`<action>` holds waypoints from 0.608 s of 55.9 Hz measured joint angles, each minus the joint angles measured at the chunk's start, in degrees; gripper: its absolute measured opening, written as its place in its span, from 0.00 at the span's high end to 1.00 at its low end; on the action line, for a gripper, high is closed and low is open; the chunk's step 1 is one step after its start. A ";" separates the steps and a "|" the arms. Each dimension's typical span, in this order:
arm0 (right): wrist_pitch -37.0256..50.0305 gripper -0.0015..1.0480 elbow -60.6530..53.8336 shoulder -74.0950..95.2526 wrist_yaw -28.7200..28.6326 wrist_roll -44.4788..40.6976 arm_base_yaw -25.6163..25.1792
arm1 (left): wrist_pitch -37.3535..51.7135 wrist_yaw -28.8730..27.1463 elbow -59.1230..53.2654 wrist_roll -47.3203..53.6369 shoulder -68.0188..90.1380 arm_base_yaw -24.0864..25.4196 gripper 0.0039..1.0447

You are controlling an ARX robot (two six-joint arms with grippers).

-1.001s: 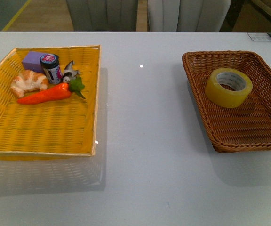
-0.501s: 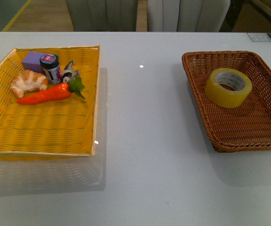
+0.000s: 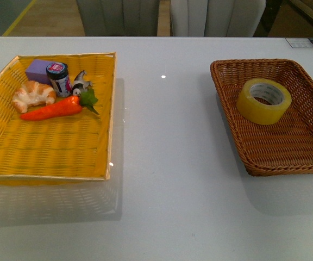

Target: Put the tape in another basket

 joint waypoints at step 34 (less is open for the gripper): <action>-21.64 0.98 -0.04 -22.99 -0.02 0.00 0.02 | 0.00 0.00 0.00 0.00 -0.02 0.00 0.99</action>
